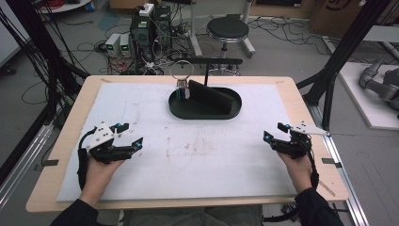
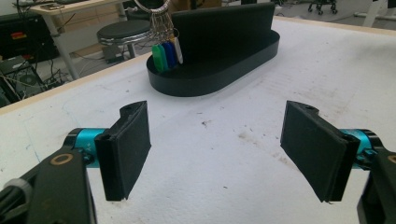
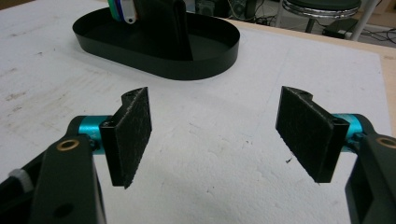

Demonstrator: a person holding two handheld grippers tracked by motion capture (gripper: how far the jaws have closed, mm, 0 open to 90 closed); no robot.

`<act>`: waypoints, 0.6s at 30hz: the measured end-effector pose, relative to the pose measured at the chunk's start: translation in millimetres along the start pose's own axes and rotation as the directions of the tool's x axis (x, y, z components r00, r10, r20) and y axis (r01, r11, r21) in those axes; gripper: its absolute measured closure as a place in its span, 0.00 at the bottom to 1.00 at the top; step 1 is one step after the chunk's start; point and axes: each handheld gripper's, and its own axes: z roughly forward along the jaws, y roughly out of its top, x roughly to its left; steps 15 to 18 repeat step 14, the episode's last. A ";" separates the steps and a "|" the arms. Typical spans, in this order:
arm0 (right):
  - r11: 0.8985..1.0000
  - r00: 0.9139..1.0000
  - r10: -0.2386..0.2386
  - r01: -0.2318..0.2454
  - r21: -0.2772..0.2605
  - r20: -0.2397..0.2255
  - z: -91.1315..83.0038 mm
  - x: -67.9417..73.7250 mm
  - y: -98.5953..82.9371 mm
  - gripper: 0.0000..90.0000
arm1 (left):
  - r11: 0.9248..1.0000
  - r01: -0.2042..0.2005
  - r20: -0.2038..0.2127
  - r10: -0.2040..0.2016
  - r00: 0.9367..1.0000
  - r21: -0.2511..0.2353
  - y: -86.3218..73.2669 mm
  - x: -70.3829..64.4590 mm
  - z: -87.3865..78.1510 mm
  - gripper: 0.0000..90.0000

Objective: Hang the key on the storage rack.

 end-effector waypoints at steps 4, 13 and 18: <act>1.000 1.000 0.001 -0.001 0.008 0.005 0.4 -1.4 -1.3 0.30 | 1.000 0.003 -0.010 -0.003 1.000 0.003 -0.7 1.1 -1.3 0.27; 1.000 1.000 -0.010 0.009 0.018 0.008 1.2 -2.6 -2.6 0.30 | 1.000 0.007 -0.018 -0.007 1.000 0.003 -0.7 2.5 -1.1 0.27; 1.000 1.000 -0.010 0.010 0.020 0.008 1.4 -3.0 -2.8 0.30 | 1.000 0.005 -0.018 -0.005 1.000 0.004 -0.6 2.5 -1.0 0.27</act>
